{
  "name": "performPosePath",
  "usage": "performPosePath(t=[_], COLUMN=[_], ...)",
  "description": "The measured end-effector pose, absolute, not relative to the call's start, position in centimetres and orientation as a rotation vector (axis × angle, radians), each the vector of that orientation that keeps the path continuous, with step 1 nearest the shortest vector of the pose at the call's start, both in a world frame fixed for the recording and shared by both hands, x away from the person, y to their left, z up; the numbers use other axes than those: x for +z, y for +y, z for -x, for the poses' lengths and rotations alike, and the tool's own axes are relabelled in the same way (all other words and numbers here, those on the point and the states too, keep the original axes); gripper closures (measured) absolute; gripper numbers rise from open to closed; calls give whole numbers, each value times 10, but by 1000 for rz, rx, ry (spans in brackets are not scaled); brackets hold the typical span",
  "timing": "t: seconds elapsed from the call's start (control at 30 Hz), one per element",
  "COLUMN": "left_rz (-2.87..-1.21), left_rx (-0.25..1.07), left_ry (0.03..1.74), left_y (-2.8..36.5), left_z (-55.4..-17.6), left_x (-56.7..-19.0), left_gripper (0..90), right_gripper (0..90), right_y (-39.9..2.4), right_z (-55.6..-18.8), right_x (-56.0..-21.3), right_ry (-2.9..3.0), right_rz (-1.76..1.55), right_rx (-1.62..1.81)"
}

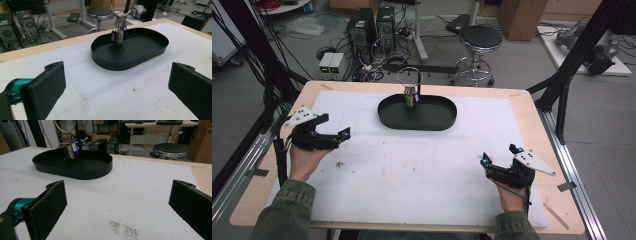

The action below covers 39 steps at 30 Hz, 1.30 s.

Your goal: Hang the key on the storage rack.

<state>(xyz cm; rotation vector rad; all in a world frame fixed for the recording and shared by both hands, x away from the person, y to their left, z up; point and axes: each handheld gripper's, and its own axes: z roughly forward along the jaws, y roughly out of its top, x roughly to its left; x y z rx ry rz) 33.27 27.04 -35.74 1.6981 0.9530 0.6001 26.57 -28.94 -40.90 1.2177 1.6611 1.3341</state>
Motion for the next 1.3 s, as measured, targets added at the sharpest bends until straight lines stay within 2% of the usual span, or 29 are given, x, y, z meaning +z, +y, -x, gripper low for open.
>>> performPosePath(t=[0.6, 0.9, 1.3], left_rz=[-1611, -1573, -1574], left_rx=[622, 662, 649], left_ry=[962, 968, 977], left_y=[299, 313, 318], left_z=[-303, -292, -287], left_x=[-392, -403, -409], left_gripper=[16, 17, 16], right_gripper=[5, 5, 5], right_y=[-287, -288, -287], right_z=[-266, -265, -266], right_x=[-409, -409, -409], right_ry=[1663, 1662, 1675], right_rz=[-1224, -1219, -1217], right_rx=[1331, 1328, 1324])
